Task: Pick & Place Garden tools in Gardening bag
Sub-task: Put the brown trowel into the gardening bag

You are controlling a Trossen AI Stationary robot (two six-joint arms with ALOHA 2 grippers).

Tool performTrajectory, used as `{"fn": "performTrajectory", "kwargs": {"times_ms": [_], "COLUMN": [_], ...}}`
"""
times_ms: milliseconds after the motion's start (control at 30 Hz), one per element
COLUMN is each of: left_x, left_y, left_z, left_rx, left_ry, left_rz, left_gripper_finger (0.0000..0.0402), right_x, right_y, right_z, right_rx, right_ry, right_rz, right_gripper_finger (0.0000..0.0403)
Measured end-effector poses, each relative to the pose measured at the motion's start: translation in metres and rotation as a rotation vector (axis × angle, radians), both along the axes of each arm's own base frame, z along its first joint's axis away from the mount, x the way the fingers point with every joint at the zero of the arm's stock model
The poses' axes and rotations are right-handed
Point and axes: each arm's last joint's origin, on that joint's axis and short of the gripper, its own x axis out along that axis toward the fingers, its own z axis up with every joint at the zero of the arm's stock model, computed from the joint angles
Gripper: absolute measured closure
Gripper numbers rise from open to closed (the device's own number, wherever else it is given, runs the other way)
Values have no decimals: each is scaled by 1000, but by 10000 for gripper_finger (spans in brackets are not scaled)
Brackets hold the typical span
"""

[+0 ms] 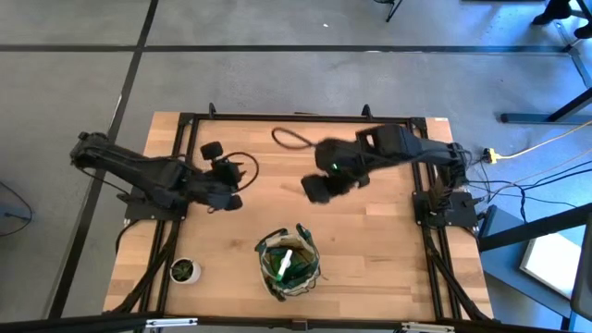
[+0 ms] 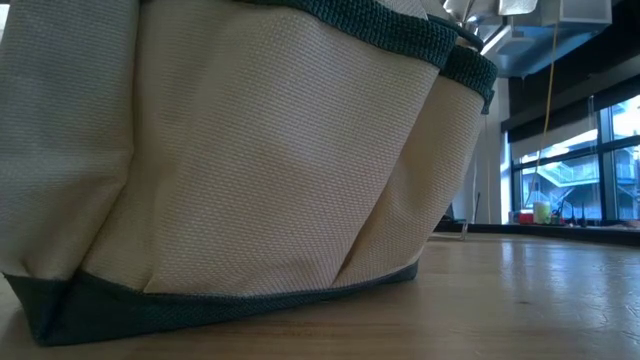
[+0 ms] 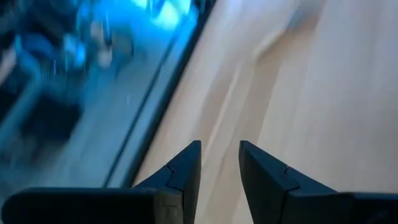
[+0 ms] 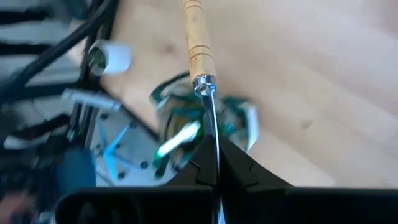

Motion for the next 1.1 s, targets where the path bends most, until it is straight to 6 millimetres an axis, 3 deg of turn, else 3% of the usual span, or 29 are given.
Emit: {"fn": "performTrajectory", "kwargs": {"times_ms": [167,267,467,700,867,1100], "left_x": [5,18,56,74,75,77], "left_y": [-21,-31,-42,-48,-49,-48], "left_z": [24,30,22,15,18,36], "left_rx": [157,313,564,664,649,687], "left_ry": [-178,-182,-56,3,-32,-64], "left_rz": [-111,-136,-107,-8,-4,9], "left_gripper_finger": [300,300,300,300,300,300], "right_x": [14,27,54,62,65,70], "right_y": [-38,-60,-99,-132,-144,-137], "right_z": [-13,-21,-28,-21,-15,-11], "right_rx": [-11,4,22,9,30,35], "right_ry": [50,28,-123,-268,-352,-400], "right_rz": [-65,-84,-125,-209,-231,-208], "right_gripper_finger": [403,403,403,403,403,403]}}
